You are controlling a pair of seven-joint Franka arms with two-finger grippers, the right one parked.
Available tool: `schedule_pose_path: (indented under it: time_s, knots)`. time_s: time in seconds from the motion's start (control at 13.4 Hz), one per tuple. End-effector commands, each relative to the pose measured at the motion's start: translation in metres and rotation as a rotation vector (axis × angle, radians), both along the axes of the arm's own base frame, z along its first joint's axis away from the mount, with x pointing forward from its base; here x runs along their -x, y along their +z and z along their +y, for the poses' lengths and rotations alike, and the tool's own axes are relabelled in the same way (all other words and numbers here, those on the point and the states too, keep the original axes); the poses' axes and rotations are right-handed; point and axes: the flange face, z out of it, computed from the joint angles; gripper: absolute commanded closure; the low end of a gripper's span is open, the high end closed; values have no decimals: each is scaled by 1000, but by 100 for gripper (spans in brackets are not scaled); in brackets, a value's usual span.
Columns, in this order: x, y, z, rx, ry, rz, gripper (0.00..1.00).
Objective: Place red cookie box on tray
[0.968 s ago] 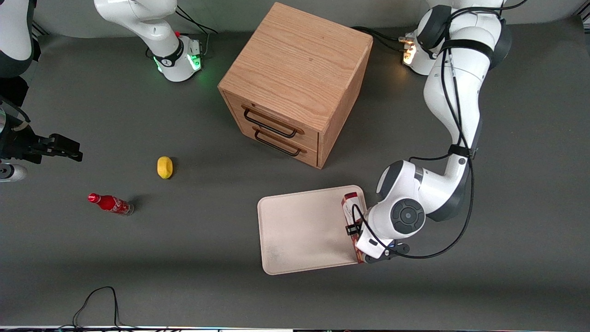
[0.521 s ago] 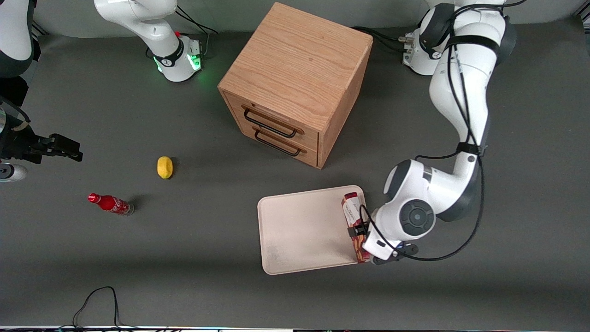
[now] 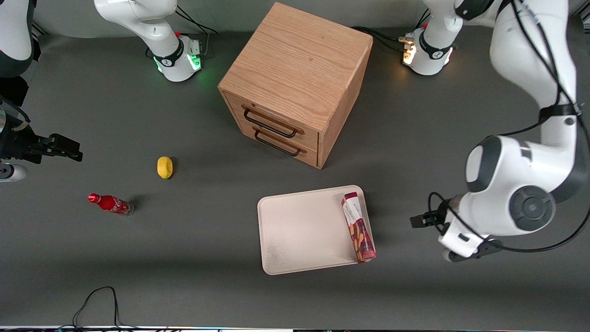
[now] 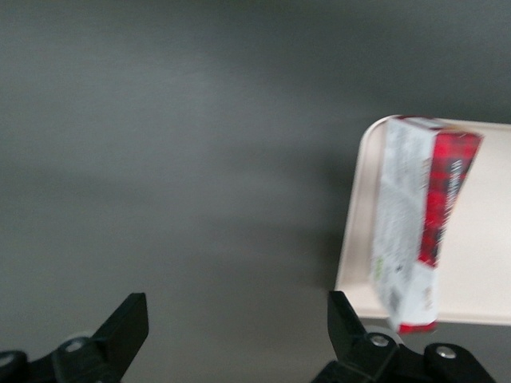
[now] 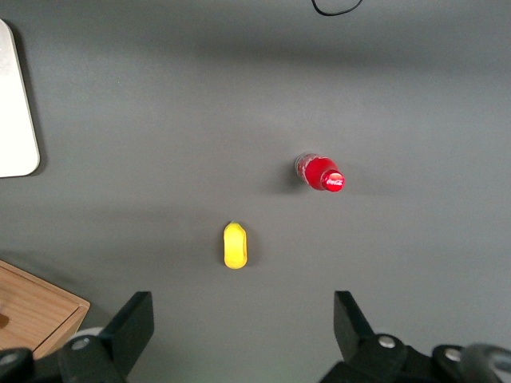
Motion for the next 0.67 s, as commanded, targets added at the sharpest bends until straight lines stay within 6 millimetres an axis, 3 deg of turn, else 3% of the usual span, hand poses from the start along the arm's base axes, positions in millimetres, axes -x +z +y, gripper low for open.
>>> schedule_pose_path:
  time_s: [0.0, 0.22, 0.45, 0.6]
  knots:
    - [41, 19, 49, -21, -38, 29, 0]
    - [69, 25, 78, -56, -31, 32, 0]
    - [88, 48, 124, -54, -48, 12, 0]
    - [105, 61, 144, -59, -49, 2, 0]
